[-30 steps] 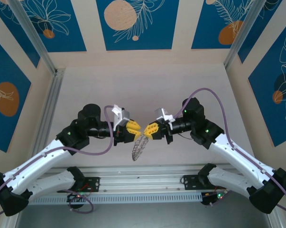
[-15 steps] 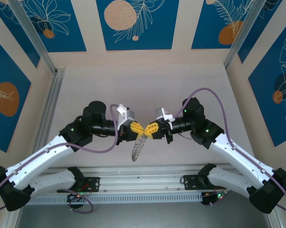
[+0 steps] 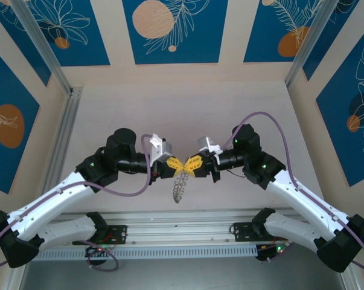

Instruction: Put the keys on the keyring

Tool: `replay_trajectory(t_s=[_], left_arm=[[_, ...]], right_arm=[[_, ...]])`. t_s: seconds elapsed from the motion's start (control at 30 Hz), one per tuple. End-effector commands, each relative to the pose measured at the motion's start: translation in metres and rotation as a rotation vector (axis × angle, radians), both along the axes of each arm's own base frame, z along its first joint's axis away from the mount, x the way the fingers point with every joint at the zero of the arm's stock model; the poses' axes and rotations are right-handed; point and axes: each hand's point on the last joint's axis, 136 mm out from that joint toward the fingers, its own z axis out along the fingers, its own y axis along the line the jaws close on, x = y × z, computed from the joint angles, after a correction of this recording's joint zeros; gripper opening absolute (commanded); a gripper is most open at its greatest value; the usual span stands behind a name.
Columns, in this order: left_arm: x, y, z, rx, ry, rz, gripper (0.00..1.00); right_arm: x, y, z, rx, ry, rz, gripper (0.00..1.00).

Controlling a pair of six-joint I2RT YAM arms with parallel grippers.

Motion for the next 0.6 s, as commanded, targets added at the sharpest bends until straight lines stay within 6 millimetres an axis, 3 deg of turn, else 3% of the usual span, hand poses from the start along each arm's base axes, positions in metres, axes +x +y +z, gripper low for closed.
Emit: replay_trajectory(t_s=[0.0,0.07,0.13,0.57], left_arm=[[-0.005,0.002,0.001,-0.016,-0.057,-0.016,0.00],[-0.006,0.004,0.006,-0.036,-0.078,-0.012,0.00],[-0.007,0.005,0.009,-0.047,-0.087,-0.018,0.00],[-0.019,0.005,0.027,-0.110,-0.120,-0.084,0.00]], right_arm=[[0.002,-0.004,0.027,0.094,-0.093,-0.050,0.25],[0.006,-0.008,0.023,0.096,-0.080,-0.096,0.39],[0.009,-0.013,0.018,0.093,-0.070,-0.133,0.42],[0.010,-0.015,0.005,0.085,-0.014,-0.130,0.33]])
